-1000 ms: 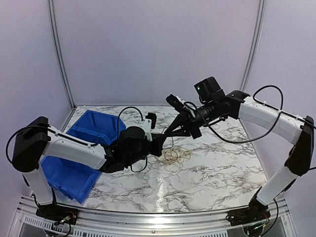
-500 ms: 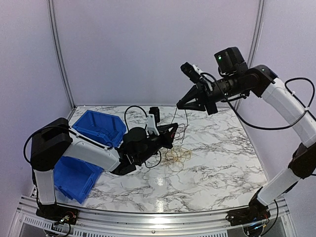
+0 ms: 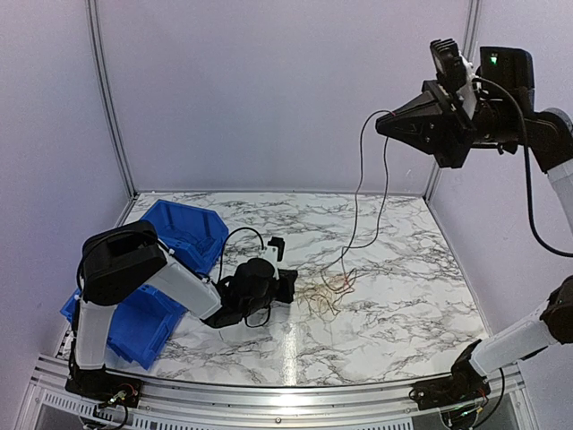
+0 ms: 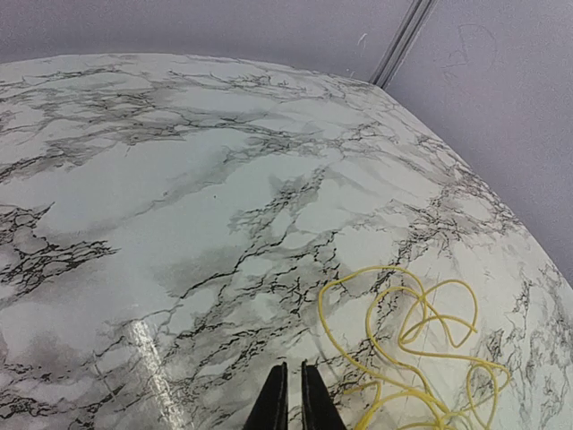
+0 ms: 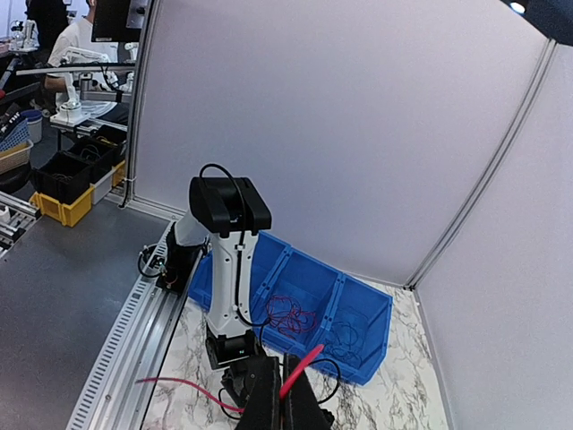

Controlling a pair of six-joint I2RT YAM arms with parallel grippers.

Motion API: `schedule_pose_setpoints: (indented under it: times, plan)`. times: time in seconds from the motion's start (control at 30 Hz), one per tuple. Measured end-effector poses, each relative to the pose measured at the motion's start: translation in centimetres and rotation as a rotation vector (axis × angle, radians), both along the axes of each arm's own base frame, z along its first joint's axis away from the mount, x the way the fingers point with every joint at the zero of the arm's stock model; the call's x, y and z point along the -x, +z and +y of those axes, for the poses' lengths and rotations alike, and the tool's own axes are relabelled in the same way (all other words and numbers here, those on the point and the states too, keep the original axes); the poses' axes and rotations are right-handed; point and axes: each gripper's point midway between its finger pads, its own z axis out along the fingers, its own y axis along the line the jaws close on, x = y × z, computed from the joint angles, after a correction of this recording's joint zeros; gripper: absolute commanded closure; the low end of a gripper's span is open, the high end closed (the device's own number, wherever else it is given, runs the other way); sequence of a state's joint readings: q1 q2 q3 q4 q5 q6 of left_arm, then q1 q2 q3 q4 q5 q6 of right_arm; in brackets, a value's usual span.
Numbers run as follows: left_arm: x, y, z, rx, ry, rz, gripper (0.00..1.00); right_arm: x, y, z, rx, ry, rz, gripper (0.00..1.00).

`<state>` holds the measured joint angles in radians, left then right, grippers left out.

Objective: Untangle the cables

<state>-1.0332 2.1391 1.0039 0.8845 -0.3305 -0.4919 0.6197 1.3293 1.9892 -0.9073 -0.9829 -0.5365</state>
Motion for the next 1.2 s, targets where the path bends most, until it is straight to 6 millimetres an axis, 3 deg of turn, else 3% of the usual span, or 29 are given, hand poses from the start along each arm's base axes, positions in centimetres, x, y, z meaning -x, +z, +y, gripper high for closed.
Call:
schedule_pose_setpoints:
  times: [0.23, 0.37, 0.4, 0.5, 0.53, 0.63, 0.73, 0.87, 1.03, 1.2]
  plan:
    - [0.6, 0.7, 0.8, 0.01, -0.002, 0.007, 0.76, -2.0, -1.6, 0.5, 0.028, -0.029, 0.04, 1.0]
    - [1.7, 3.3, 2.3, 0.028, -0.013, -0.012, 0.45, -3.0, -3.8, 0.8, 0.06, -0.062, 0.072, 1.0]
    - [2.0, 4.5, 2.5, 0.043, -0.017, -0.025, 0.39, -3.5, -4.6, 0.9, 0.072, -0.077, 0.082, 1.0]
    - [3.2, 9.0, 3.1, 0.072, -0.032, -0.109, 0.04, -4.7, -7.3, 1.2, 0.113, -0.115, 0.122, 1.0]
    - [3.8, 10.6, 3.2, 0.081, -0.034, -0.143, 0.02, -5.2, -8.1, 1.3, 0.127, -0.127, 0.133, 1.0]
    - [5.0, 14.3, 3.8, 0.121, 0.002, -0.211, 0.01, -5.9, -9.4, 1.5, 0.151, -0.154, 0.15, 1.0]
    - [5.2, 16.7, 5.3, 0.153, 0.07, -0.246, 0.01, -6.3, -9.5, 1.5, 0.152, -0.17, 0.143, 1.0]
    - [5.4, 18.3, 7.0, 0.137, 0.127, -0.318, 0.01, -6.7, -9.4, 1.6, 0.146, -0.185, 0.134, 1.0]
    - [7.9, 19.1, 6.8, 0.147, 0.057, -0.386, 0.18, -7.5, -9.8, 1.8, 0.155, -0.209, 0.147, 1.0]
    - [9.7, 20.1, 7.6, 0.182, 0.023, -0.428, 0.19, -8.4, -10.5, 2.1, 0.17, -0.233, 0.161, 1.0]
